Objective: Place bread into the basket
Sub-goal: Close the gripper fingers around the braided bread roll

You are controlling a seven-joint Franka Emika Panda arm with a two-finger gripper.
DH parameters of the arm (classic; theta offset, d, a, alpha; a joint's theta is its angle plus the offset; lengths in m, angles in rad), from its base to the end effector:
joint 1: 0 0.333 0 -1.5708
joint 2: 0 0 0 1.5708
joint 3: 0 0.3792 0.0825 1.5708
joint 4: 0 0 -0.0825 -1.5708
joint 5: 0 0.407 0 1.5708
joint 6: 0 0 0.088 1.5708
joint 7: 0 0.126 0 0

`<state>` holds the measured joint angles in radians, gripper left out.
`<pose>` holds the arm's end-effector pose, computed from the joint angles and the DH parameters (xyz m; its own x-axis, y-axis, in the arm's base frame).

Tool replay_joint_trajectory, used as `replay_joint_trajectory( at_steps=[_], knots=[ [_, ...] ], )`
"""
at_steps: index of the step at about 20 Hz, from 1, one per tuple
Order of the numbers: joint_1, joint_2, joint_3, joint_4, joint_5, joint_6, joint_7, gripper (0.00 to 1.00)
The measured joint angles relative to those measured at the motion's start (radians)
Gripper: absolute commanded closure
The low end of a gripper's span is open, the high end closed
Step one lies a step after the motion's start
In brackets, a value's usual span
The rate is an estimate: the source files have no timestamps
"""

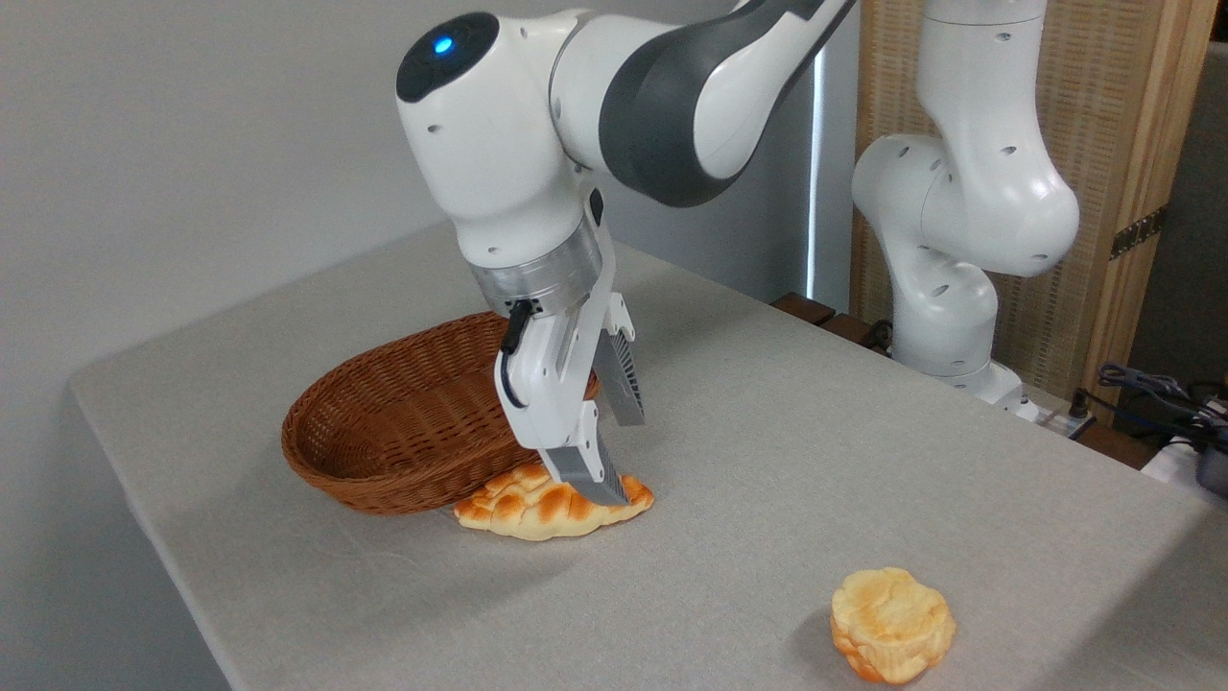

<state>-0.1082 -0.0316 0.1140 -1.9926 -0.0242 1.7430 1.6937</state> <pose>0.5370 0.0010 0.4940 -0.1048 -0.9931 0.0523 -0.9707 0.1136 0.2117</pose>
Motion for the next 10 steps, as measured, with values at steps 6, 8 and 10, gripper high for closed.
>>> replay_joint_trajectory(
  at_steps=[6, 8, 10],
  knots=[
    [-0.003, 0.0, -0.037, -0.066, 0.036, 0.096, 0.0, 0.0],
    [-0.003, 0.001, -0.04, -0.071, 0.036, 0.096, 0.0, 0.0],
    [-0.005, 0.002, -0.042, -0.074, 0.036, 0.096, 0.0, 0.0]
  ],
)
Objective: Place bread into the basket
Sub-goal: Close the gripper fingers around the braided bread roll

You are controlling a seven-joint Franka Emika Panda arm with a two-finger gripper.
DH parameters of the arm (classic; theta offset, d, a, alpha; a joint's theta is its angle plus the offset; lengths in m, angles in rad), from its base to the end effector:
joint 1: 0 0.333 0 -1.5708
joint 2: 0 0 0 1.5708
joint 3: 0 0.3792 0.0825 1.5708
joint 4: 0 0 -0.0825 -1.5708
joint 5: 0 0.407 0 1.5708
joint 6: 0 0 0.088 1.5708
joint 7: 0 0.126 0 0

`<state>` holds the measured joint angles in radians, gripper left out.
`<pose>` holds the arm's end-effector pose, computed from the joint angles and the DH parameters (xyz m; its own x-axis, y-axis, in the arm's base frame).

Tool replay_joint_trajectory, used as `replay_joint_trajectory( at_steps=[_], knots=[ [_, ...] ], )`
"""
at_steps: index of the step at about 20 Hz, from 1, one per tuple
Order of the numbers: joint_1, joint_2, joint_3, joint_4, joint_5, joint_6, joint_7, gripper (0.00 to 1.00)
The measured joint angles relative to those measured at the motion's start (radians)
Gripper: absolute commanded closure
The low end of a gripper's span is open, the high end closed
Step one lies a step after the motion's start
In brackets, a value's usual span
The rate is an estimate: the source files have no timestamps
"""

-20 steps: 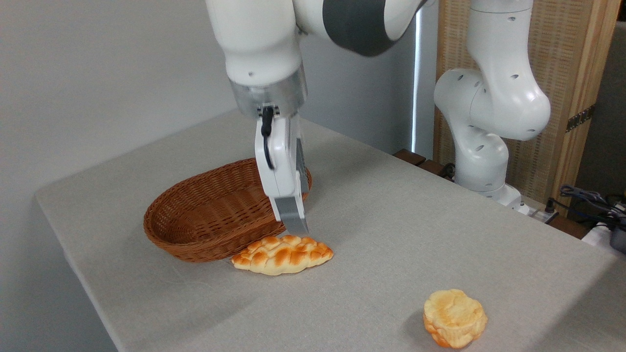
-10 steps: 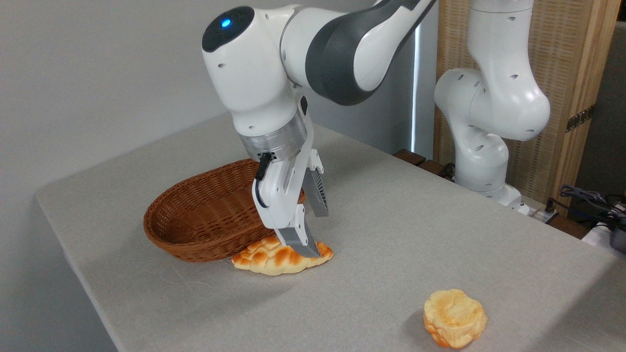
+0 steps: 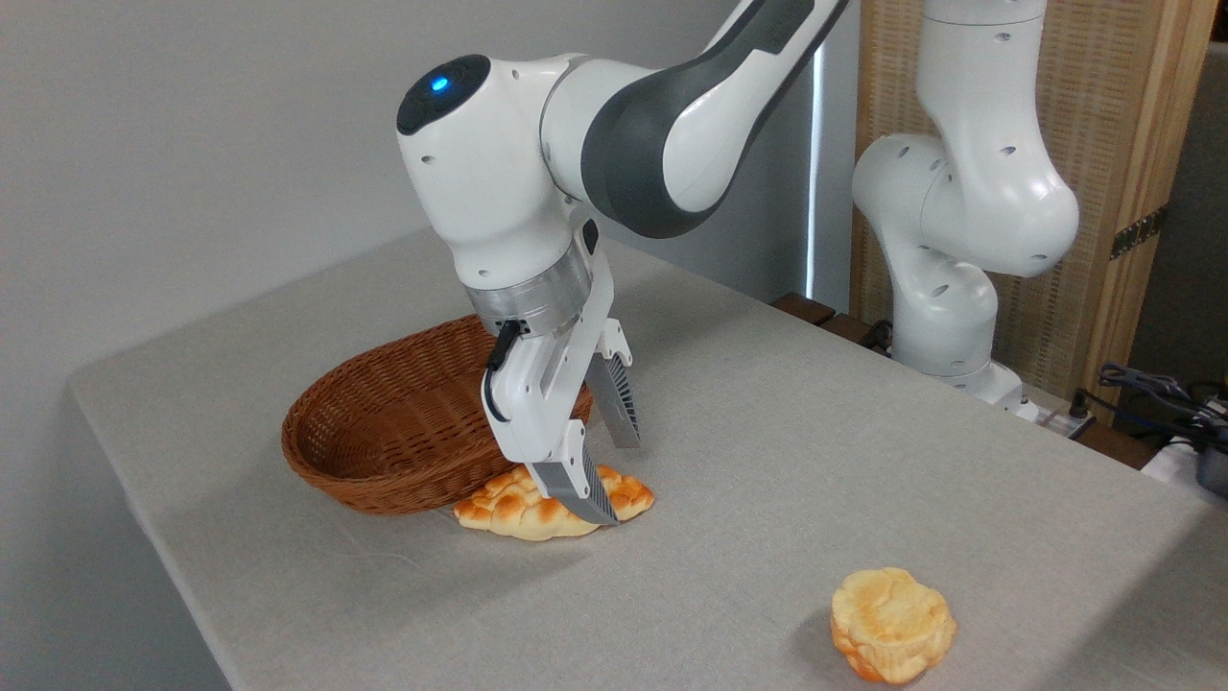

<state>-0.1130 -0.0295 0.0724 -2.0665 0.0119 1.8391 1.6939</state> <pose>0.5331 -0.0202 0.4643 -0.1659 -0.9860 0.0157 -0.9664 0.1657 0.1963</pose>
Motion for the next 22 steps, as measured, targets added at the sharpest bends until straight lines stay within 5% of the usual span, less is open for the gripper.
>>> replay_joint_trajectory(
  at_steps=[17, 18, 22],
  knots=[
    [-0.034, 0.041, -0.002, -0.023, 0.0, 0.09, -0.031, 0.0],
    [-0.037, 0.044, -0.002, -0.023, 0.0, 0.093, -0.034, 0.04],
    [-0.042, 0.049, -0.002, -0.023, 0.0, 0.097, -0.039, 0.65]
  ],
)
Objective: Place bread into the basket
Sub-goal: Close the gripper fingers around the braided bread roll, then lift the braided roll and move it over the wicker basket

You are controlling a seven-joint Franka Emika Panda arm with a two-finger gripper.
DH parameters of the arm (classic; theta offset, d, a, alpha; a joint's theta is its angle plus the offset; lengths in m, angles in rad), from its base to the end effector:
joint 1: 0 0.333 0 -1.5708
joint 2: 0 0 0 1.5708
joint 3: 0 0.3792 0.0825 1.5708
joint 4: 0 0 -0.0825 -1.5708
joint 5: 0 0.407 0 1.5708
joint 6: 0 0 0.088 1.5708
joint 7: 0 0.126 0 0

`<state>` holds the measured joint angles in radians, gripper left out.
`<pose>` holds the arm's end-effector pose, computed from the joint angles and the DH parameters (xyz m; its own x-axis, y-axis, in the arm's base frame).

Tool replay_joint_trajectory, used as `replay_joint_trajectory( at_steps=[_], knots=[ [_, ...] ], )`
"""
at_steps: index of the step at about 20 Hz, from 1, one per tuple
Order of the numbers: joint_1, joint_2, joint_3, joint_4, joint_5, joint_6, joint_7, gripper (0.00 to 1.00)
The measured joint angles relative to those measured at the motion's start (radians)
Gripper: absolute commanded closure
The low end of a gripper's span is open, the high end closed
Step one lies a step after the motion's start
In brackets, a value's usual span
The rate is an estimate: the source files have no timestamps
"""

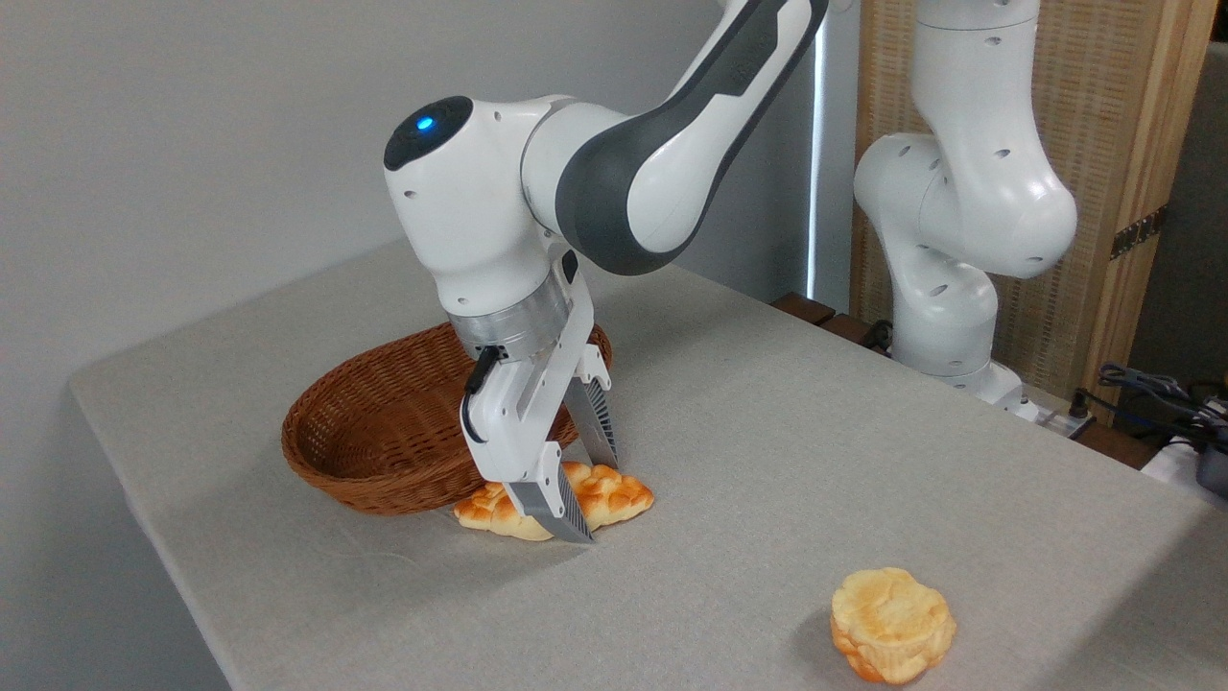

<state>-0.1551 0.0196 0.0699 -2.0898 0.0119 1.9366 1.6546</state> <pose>0.5447 -0.0456 0.4333 -0.1730 -0.9849 0.0028 -0.9701 0.1709 0.1723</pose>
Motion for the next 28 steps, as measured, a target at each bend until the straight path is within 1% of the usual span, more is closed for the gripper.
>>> replay_joint_trajectory(
  at_steps=[1, 2, 9, 10, 11, 12, 15, 17, 20, 23, 25, 26, 27, 28],
  knots=[
    [0.0, 0.0, 0.0, 0.0, 0.0, 0.0, 0.0, 0.7],
    [0.0, 0.0, 0.0, 0.0, 0.0, 0.0, 0.0, 0.71],
    [0.0, 0.0, 0.0, 0.0, 0.0, 0.001, 0.0, 0.72],
    [0.0, 0.0, 0.0, 0.0, 0.0, 0.001, 0.0, 0.72],
    [0.0, 0.0, 0.0, 0.0, 0.0, 0.001, 0.0, 0.76],
    [0.0, -0.002, 0.0, 0.0, 0.0, 0.001, 0.0, 0.76],
    [0.004, -0.032, 0.004, 0.004, 0.0, -0.014, 0.0, 0.76],
    [0.015, -0.072, 0.01, 0.018, 0.0, -0.049, -0.002, 0.76],
    [0.052, -0.119, 0.016, 0.069, 0.001, -0.118, -0.011, 0.76],
    [0.106, -0.143, 0.018, 0.119, 0.001, -0.168, -0.012, 0.75],
    [0.124, -0.15, 0.018, 0.136, 0.001, -0.178, -0.017, 0.75],
    [0.125, -0.151, 0.018, 0.142, -0.002, -0.178, -0.037, 0.75],
    [0.123, -0.151, 0.014, 0.147, -0.018, -0.178, -0.08, 0.74],
    [0.121, -0.151, 0.006, 0.151, -0.048, -0.175, -0.13, 0.73]
  ],
)
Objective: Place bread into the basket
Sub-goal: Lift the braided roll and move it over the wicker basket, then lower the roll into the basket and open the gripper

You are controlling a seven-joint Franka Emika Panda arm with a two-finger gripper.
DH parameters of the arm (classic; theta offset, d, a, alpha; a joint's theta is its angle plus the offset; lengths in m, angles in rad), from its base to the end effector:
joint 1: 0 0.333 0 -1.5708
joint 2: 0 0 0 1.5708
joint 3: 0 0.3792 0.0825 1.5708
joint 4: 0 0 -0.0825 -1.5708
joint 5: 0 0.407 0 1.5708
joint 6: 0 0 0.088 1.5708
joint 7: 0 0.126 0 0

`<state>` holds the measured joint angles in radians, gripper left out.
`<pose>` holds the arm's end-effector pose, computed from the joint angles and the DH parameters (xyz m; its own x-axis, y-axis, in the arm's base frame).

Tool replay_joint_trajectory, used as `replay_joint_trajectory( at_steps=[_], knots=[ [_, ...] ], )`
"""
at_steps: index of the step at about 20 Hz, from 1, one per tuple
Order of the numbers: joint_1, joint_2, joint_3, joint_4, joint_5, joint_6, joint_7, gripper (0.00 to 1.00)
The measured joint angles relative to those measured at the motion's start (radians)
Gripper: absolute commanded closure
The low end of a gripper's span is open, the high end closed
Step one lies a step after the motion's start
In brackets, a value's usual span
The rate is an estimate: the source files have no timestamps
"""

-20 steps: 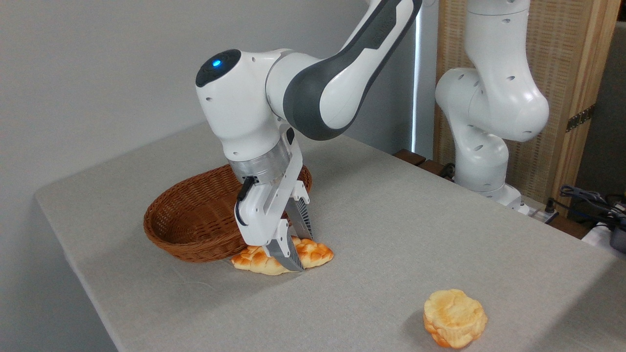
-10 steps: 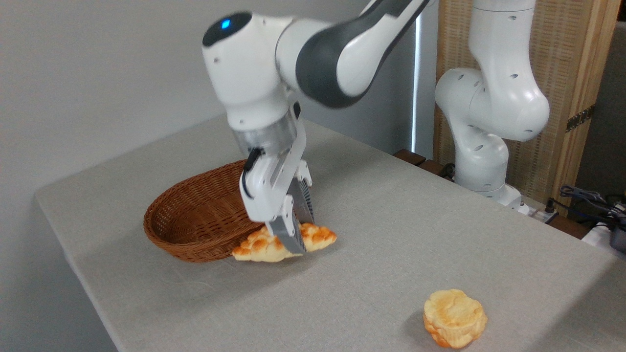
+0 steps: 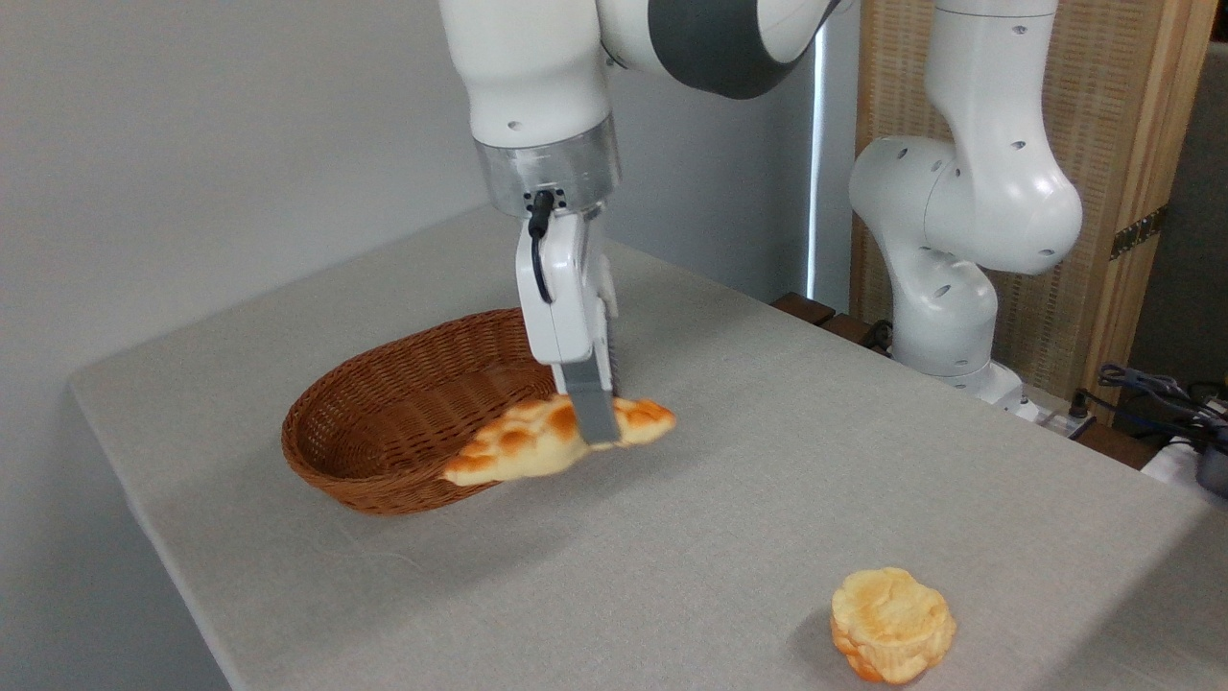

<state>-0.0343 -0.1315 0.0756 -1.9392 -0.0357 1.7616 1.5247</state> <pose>0.5289 0.0201 0.5744 0.0949 -0.9946 0.0424 -0.9945 -0.0928 0.0486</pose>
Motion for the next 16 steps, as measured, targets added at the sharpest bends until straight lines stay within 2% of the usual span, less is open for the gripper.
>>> replay_joint_trajectory(
  at_steps=[2, 3, 5, 6, 8, 10, 16],
  knots=[
    [-0.004, 0.002, -0.043, 0.002, -0.057, 0.025, -0.115, 0.64],
    [-0.006, 0.006, -0.075, 0.002, -0.07, 0.036, -0.186, 0.47],
    [-0.012, 0.015, -0.138, 0.002, -0.087, 0.047, -0.315, 0.19],
    [-0.013, 0.021, -0.165, 0.002, -0.103, 0.049, -0.37, 0.0],
    [-0.016, 0.045, -0.212, 0.002, -0.132, 0.055, -0.463, 0.0],
    [-0.016, 0.071, -0.236, 0.002, -0.137, 0.067, -0.513, 0.0],
    [-0.009, 0.082, -0.236, 0.004, -0.137, 0.072, -0.521, 0.0]
  ],
)
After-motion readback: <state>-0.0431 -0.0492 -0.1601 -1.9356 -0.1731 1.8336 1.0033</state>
